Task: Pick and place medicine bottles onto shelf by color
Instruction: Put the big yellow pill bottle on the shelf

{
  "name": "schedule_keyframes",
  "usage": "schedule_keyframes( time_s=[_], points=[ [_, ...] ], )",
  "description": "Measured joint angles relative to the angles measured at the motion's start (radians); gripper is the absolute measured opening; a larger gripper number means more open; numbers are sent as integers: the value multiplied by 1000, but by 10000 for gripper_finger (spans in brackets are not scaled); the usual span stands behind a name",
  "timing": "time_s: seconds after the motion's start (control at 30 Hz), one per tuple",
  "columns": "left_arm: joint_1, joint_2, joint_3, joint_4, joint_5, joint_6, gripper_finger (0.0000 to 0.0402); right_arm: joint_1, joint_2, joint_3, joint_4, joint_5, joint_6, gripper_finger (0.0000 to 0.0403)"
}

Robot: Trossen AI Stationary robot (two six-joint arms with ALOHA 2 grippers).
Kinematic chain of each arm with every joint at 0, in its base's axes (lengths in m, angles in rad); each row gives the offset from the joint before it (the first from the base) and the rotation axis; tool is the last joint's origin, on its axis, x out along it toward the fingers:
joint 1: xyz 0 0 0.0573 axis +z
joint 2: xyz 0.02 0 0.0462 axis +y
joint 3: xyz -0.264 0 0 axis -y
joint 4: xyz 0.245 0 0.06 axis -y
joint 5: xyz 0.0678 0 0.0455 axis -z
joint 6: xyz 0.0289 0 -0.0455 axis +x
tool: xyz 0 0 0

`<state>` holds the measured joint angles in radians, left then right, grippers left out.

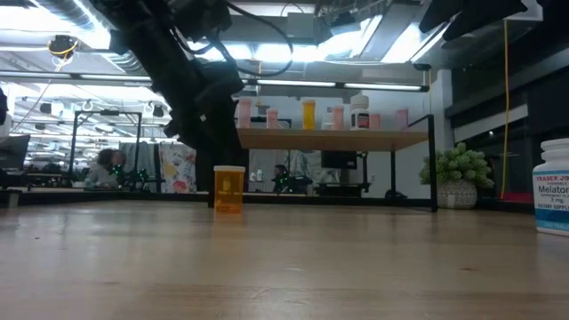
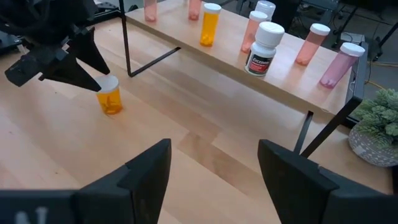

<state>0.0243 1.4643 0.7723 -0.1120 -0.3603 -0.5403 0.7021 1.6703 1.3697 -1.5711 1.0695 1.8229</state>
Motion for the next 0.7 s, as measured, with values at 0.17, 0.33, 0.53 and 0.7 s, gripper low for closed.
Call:
schedule_keyframes(
  time_s=[0.17, 0.33, 0.53, 0.7],
  points=[
    [1, 0, 0, -3, -15, 1, 248, 0, 0, 0, 0, 0, 0, 242],
    [-6, 22, 0, -14, -4, 2, 248, 0, 0, 0, 0, 0, 0, 242],
    [-7, 72, 0, -3, 23, 0, 248, 0, 0, 0, 0, 0, -1, 242],
    [-7, 94, 0, 11, 22, 0, 248, 0, 0, 0, 0, -9, 0, 242]
  ],
)
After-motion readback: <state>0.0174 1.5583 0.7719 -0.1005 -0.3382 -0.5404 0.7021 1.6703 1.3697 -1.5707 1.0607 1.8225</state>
